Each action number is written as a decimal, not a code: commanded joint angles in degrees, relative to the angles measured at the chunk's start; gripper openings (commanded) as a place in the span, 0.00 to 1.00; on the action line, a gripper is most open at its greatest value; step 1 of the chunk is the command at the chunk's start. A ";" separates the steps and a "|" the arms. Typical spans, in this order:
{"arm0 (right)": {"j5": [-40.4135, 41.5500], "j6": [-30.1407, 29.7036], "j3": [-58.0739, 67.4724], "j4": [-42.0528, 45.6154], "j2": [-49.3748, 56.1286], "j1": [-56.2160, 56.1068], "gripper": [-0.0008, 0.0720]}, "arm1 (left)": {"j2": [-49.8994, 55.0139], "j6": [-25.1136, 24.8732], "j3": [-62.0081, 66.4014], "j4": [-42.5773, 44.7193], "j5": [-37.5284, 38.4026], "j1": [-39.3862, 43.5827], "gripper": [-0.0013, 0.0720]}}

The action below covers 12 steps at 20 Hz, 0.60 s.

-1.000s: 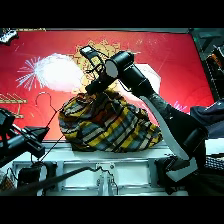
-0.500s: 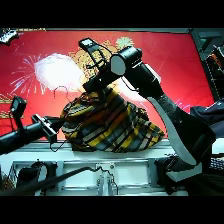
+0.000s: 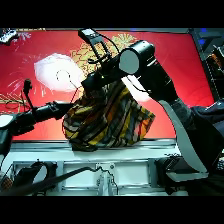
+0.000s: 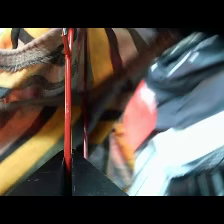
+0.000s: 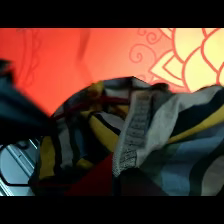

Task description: Fold the clothes and pants, and hang the long-sleeved shirts on hangers.

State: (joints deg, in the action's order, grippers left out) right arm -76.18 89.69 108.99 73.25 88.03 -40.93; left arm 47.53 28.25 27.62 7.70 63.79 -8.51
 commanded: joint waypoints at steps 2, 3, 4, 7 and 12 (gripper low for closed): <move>2.69 -0.83 0.04 7.96 -0.74 0.61 0.10 | 6.91 -1.84 -0.04 -6.62 8.37 0.09 0.03; 4.17 -0.83 0.04 9.03 -0.70 1.46 0.10 | 6.05 -0.35 -0.09 -5.68 9.79 0.09 0.03; 5.22 -0.83 0.04 9.29 -0.61 2.49 0.10 | 4.26 2.19 -0.09 -3.98 9.64 0.07 0.03; 5.33 -0.81 0.04 9.11 -0.33 5.31 0.10 | -4.61 8.90 -0.07 2.03 6.67 -0.04 0.03; 4.85 -0.81 0.04 9.05 -0.22 5.53 0.10 | -24.09 28.15 -0.07 16.83 -0.96 -0.04 0.03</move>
State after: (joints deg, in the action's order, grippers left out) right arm -71.46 88.88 108.99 81.84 87.70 -35.81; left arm 33.19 44.84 27.55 15.66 67.02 -8.49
